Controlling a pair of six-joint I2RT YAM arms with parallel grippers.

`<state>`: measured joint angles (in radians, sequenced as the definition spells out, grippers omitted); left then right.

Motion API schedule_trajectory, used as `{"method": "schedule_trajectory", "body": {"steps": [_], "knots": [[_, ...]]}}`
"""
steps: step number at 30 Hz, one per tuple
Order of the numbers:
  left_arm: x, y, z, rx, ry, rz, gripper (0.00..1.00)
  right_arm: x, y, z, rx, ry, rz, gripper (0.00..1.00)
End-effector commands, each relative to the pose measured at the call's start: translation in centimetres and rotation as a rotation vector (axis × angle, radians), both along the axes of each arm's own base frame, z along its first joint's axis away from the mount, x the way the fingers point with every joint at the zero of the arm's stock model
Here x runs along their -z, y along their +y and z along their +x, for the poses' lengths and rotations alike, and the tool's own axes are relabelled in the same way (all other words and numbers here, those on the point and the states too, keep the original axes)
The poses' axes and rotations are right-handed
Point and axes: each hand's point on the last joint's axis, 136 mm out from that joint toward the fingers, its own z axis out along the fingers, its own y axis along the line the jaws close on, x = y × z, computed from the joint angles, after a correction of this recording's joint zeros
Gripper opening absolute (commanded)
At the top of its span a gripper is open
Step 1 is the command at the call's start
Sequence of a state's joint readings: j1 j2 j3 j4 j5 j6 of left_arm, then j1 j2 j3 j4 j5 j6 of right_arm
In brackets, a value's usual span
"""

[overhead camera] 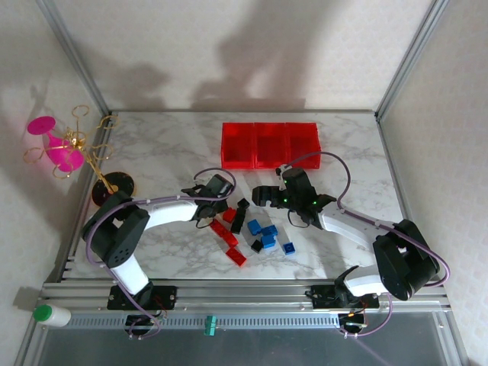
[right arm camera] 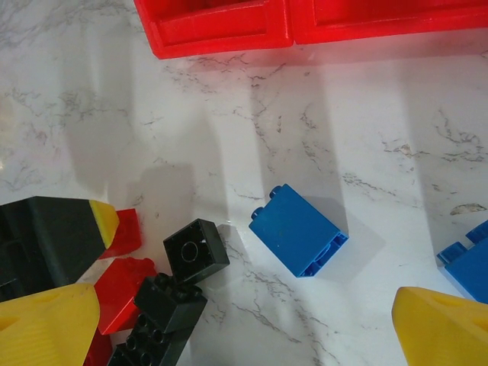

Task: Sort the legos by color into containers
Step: Pick up the lego from the center of the table, then place the lego in the container.

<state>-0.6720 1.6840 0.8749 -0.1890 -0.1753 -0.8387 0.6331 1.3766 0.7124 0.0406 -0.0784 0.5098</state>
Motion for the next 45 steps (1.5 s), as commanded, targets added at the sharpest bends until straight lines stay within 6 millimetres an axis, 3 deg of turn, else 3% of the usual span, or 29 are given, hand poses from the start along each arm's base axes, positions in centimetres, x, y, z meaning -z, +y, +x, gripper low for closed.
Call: {"method": "schedule_trajectory", "body": {"steps": [1, 14, 19, 28, 33, 40, 45], "knots": [[-0.9, 0.3, 0.0, -0.009, -0.019, 0.013, 0.23, -1.3, 0.2, 0.3, 0.005, -0.03, 0.008, 0.99], [-4.4, 0.1, 1.2, -0.001, -0.086, 0.015, 0.19, -3.0, 0.4, 0.7, 0.021, -0.039, 0.061, 0.99], [-6.9, -0.2, 2.7, 0.004, -0.143, 0.014, 0.19, -4.1, 0.1, 1.5, 0.042, -0.044, 0.116, 0.99], [-12.4, -1.1, 9.2, -0.004, -0.29, 0.002, 0.19, -5.9, -1.5, 4.6, 0.129, -0.095, 0.159, 0.99], [-14.0, -2.4, 13.7, 0.002, -0.359, 0.031, 0.19, -6.6, -2.7, 5.9, 0.179, -0.13, 0.165, 0.99], [-13.3, -3.8, 19.4, -0.004, -0.408, 0.088, 0.2, -6.4, -4.1, 6.4, 0.217, -0.134, 0.165, 0.99], [-11.9, -4.9, 22.1, 0.023, -0.402, 0.152, 0.22, -6.5, -4.6, 6.5, 0.221, -0.151, 0.151, 0.99]]}}
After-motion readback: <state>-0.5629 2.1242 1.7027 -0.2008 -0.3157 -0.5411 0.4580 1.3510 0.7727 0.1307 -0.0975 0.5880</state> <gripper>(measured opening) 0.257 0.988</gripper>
